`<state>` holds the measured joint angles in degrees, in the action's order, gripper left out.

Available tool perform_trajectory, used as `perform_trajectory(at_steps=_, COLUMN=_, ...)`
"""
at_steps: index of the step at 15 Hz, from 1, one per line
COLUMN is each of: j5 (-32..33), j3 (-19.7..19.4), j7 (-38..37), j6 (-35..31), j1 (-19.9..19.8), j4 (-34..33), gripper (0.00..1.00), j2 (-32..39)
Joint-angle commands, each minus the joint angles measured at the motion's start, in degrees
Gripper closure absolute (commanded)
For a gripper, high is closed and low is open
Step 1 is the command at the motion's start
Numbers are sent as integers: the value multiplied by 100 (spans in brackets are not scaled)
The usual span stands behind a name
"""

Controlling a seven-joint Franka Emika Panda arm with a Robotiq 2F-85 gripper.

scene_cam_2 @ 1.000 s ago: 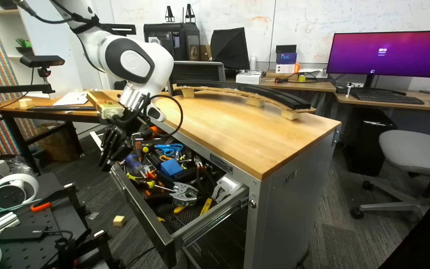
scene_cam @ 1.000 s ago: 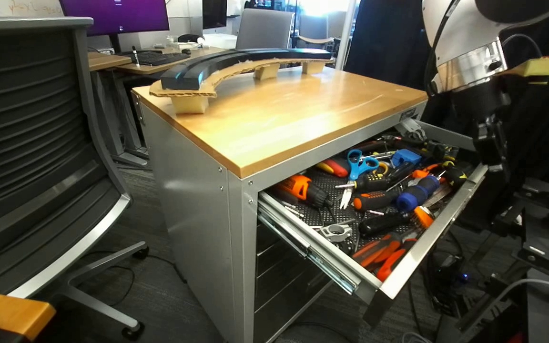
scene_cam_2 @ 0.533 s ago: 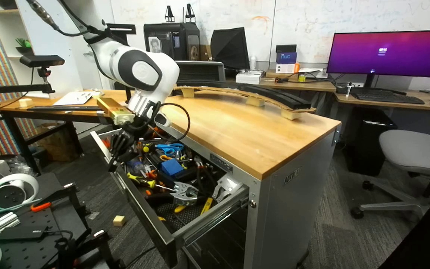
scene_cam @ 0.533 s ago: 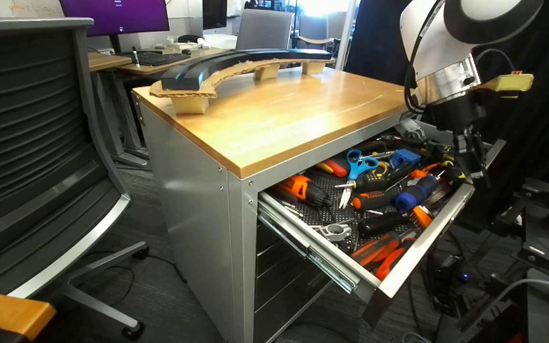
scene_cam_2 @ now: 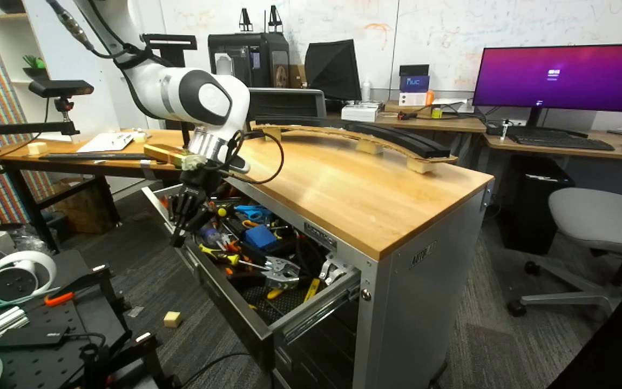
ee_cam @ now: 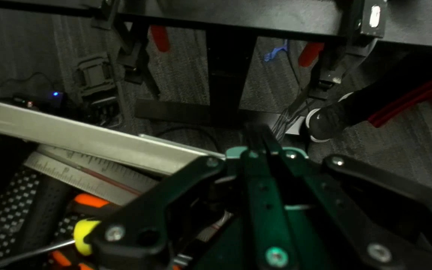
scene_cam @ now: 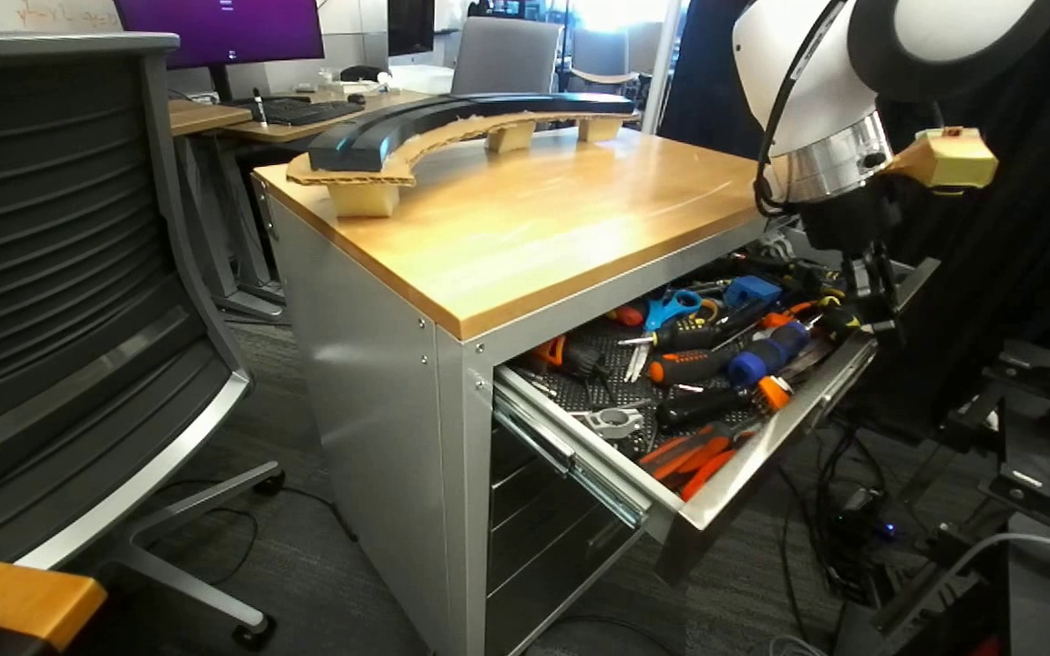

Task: Put the screwdriver in the open drawer then close the drawer

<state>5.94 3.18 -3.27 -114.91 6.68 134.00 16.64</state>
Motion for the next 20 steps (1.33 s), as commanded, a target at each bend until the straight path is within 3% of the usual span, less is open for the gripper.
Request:
perform_trajectory(at_steps=1, j5=938, j3=-84, j7=-299, j6=-359, j1=171, j4=-580, gripper=94, j2=333)
perform_trajectory(at_steps=6, j5=2137, j3=-176, j7=-780, j6=-1012, j1=395, j4=-886, gripper=94, j2=486)
perform_trajectory(at_steps=12, j5=4007, j3=-402, j7=-1745, j6=-1758, j1=676, j4=-984, gripper=94, j2=636)
perform_trajectory(at_steps=16, j5=4598, j3=-358, j7=-2417, j6=-1926, j1=628, j4=-899, gripper=94, j2=575)
perform_trajectory(at_steps=17, j5=4396, j3=-267, j7=-2313, j6=-1803, j1=550, j4=-787, gripper=69, j2=401)
perform_trajectory(at_steps=18, j5=3995, j3=-146, j7=-1949, j6=-1714, j1=412, j4=-685, gripper=68, j2=234)
perform_trajectory(at_steps=20, j5=3312, j3=-40, j7=-1358, j6=-1552, j1=194, j4=-423, gripper=55, j2=-347)
